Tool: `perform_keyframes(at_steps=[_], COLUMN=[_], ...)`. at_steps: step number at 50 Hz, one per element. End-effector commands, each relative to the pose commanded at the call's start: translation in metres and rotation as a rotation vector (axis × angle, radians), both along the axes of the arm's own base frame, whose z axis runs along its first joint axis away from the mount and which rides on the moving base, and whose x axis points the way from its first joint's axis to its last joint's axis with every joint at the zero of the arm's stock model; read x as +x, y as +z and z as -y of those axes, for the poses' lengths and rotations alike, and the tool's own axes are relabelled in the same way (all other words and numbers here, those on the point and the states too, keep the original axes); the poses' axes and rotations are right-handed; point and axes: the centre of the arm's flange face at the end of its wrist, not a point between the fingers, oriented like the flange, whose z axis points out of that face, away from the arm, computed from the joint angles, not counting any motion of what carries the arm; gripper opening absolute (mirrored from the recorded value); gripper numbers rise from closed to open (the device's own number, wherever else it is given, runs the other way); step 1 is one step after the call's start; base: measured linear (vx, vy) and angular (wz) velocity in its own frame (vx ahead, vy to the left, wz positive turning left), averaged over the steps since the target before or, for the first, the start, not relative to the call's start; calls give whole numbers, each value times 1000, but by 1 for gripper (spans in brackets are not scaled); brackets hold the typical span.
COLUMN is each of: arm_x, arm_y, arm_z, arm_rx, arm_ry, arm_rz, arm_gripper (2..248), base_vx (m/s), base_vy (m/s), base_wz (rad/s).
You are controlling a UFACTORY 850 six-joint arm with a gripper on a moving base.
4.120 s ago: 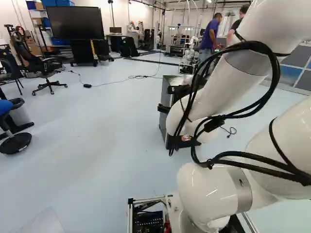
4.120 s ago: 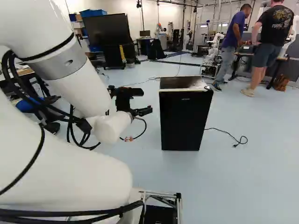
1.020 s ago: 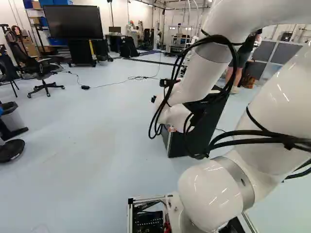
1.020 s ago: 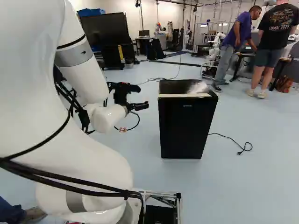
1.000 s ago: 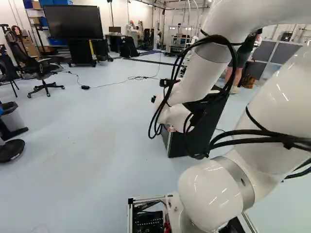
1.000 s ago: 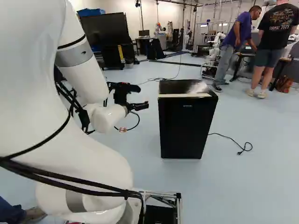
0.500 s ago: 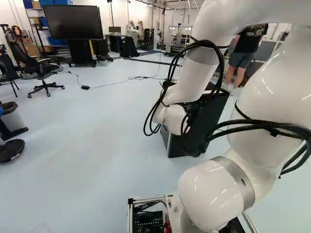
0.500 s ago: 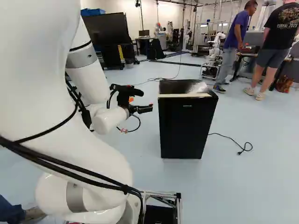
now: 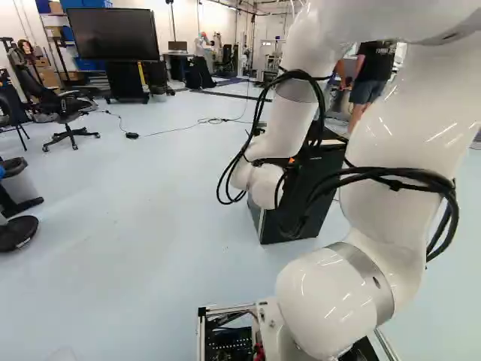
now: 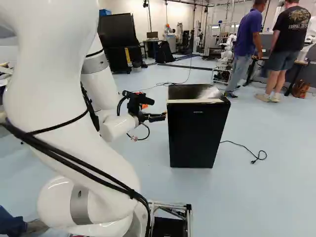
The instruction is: Grab a drink from the fridge
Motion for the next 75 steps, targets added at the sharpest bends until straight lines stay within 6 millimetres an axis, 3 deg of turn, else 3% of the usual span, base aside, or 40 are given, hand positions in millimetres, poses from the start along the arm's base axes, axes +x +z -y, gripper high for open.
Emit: perform_keyframes(at_steps=[41,75], arm_x=[45,84], arm_y=[-40,-43], arm_z=[-12,-23], arm_rx=[-54,-67], arm_ry=[-147,-270], arm_rz=[10,88], arm_gripper=[247,247], base_vx=[0,0], base_vy=[0,0], base_wz=[0,0])
